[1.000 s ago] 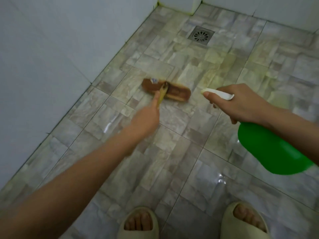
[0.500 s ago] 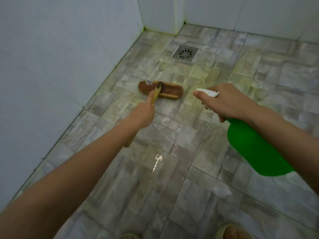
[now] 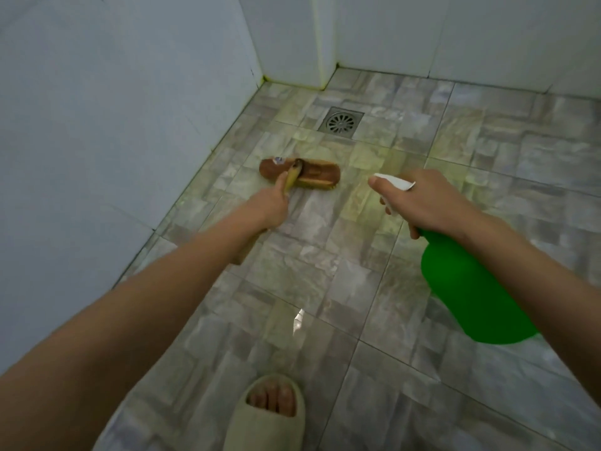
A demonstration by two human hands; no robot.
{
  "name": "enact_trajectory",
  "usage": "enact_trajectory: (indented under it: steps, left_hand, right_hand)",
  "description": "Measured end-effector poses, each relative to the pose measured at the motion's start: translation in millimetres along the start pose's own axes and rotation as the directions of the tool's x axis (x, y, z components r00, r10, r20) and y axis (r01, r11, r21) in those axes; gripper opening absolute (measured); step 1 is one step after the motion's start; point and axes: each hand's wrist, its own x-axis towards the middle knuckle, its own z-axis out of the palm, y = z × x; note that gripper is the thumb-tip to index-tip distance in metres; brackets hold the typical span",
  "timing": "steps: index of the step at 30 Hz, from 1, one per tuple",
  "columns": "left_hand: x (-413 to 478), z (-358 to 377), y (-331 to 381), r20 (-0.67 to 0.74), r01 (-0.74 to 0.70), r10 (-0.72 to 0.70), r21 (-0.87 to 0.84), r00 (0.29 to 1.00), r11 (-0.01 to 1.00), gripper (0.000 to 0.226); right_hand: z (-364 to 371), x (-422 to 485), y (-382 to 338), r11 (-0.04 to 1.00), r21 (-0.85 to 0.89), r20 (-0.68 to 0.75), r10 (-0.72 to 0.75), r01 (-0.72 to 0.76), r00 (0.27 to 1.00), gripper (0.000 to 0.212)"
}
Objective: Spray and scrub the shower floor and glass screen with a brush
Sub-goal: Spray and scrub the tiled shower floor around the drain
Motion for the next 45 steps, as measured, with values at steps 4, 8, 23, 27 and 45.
enact_trajectory:
  steps: [4,8,23,27,45]
  left_hand:
    - [-76.1,33.2,-9.2,0.08,-0.093,0.094,-0.009,0.992,0.996,0.058]
    - [-12.6,7.8,-4.3,0.022,-0.095,0.094,0.057,0.995,0.994,0.057]
    - [95.1,-21.1,42.4,-0.069,-0.078,0.075,-0.03,0.995,0.997,0.057]
    - [128.6,-34.0,64.1,-0.053,0.001,-0.004,-0.061,0.999,0.998,0.061]
    - [64.5,-26.9,71.2,-0.177,-0.109,0.061,-0.271,0.982,0.956,0.055]
  right_hand:
    - [-11.0,0.8,1.4,1.0,-0.003,-0.015,0.017,-0.017,1.0,0.07]
    - [-17.1,13.3,3.1,1.0,-0.011,-0.035,0.022,-0.022,0.999,0.071]
    - [-21.9,51.0,14.5,0.99,0.047,-0.067,0.134,-0.131,0.989,0.06]
    - [-26.1,50.9,19.1,0.99,0.039,-0.078,0.141,-0.138,0.987,0.064]
    - [-46.6,9.1,11.3,0.978,0.126,-0.173,0.187,-0.166,0.967,0.062]
